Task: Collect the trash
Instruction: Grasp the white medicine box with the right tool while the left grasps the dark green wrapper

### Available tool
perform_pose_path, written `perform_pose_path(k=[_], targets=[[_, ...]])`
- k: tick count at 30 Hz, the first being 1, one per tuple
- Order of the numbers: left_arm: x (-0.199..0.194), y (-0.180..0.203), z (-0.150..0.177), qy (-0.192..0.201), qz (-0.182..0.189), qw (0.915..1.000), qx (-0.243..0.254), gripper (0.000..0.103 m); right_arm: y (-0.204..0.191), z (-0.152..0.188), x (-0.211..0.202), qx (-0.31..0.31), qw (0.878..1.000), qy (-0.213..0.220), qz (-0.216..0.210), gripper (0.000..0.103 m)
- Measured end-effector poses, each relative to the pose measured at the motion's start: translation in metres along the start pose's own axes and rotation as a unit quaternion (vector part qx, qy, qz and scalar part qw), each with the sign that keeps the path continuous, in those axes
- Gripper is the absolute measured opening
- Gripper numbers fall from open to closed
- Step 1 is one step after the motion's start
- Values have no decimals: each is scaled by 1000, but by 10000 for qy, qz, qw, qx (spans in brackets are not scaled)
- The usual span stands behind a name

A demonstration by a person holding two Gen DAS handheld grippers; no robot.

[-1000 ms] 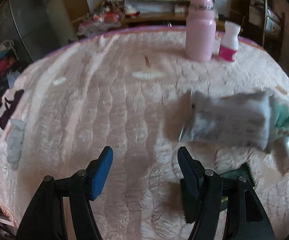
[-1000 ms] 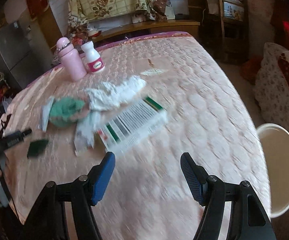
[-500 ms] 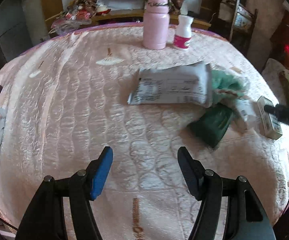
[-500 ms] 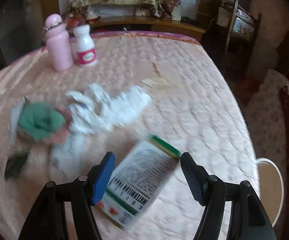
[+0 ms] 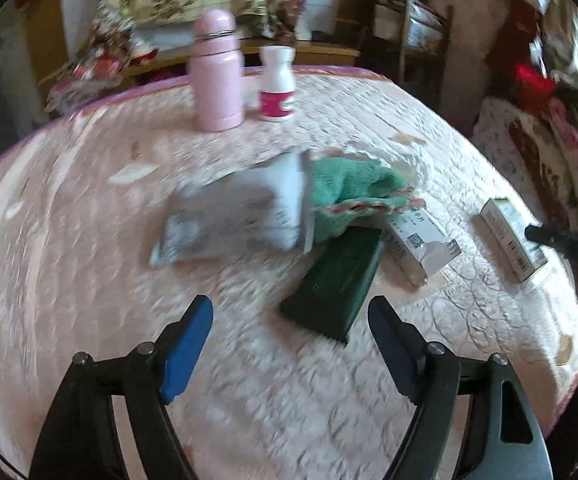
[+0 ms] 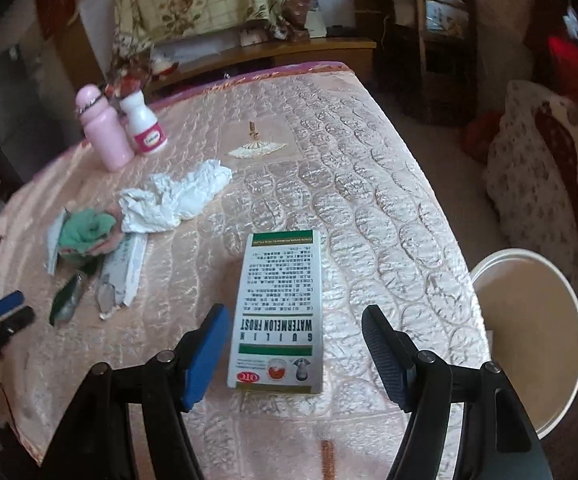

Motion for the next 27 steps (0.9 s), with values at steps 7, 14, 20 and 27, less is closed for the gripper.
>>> perform_pose_path(k=[7,14,20,27], targets=[[45,20,-8,-232,-273,9989,302,80,-11,-9,22,-292,9989,-245,256,79],[40,20,1,-360,-180,9992,-26,33,-4,-1,28,-156,9995,-237,128,54],[7,31,13,-293,82,9990,-338,28,-4,16,-4,-259,9996,-15,-86,54],[-19,85,22,-164,475,9986,-136,28,11,28,-44,-145,9994,295,-143,54]])
Point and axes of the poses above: each gripper's, at about its wrist camera, not at the fingertips, and x roughly the way its jaws point, y to its right, z to its underside, the point moved 6 cm from there along x, roughly the way its jaws point, and after that the axes turned 9 degrees about -x, right-handed, at the moved point
